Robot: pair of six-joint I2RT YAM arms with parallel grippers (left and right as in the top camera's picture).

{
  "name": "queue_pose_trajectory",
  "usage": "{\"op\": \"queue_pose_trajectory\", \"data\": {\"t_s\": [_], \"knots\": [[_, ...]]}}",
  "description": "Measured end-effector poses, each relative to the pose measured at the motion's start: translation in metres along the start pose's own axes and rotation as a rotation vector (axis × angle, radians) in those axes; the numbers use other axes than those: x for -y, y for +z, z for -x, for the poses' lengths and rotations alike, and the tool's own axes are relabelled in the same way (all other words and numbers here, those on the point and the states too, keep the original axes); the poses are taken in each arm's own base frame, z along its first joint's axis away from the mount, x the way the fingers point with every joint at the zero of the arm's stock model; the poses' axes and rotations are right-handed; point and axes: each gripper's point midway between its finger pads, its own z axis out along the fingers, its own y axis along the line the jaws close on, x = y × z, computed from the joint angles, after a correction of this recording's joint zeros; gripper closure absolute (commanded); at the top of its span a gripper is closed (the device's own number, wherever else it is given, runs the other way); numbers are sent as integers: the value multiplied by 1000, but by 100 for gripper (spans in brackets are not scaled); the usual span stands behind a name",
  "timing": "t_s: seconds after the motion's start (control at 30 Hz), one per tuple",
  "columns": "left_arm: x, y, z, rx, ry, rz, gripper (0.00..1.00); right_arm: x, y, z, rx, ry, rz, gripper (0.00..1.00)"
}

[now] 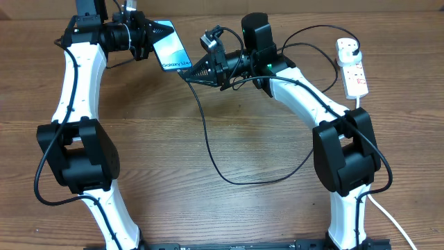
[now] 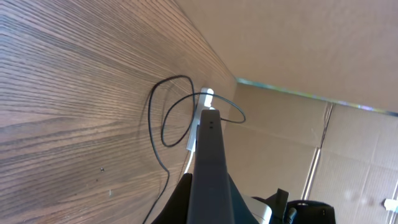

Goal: Plug charger to phone and switch on socket

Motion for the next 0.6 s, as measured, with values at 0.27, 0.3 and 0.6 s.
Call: {"op": "queue_pose_trajectory", "data": {"t_s": [0.27, 0.3, 0.6], "knots": [[-2, 0, 2, 13, -10, 12, 96, 1, 0, 2, 14, 10, -7, 96], [-2, 0, 2, 14, -11, 12, 96, 1, 0, 3, 15, 10, -7, 96], [-4, 0, 4, 23, -22, 20, 96, 2, 0, 5, 26, 26, -13, 96]]}}
